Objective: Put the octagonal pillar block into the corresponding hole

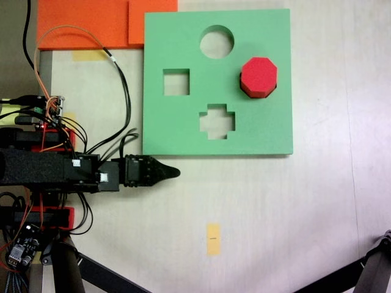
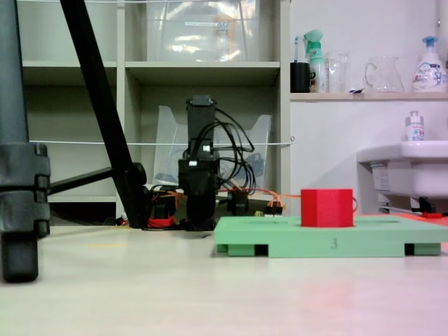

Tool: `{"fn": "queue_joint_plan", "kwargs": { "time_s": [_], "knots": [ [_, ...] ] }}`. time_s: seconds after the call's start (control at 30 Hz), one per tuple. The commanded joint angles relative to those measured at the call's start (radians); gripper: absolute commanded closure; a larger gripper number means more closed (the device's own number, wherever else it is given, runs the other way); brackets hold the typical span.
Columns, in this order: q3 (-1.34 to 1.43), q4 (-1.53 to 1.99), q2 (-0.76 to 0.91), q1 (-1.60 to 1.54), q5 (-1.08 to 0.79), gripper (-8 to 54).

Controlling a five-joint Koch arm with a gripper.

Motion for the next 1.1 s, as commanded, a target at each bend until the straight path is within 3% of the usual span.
{"fn": "queue_joint_plan", "kwargs": {
  "time_s": [0.0,0.2,1.07],
  "knots": [
    [0.066,-0.006,0.052,-0.020,0.003,10.1],
    [0.066,0.212,0.052,-0.041,0.005,10.7],
    [0.066,0.210,0.052,-0.035,0.008,10.8]
  ]
}}
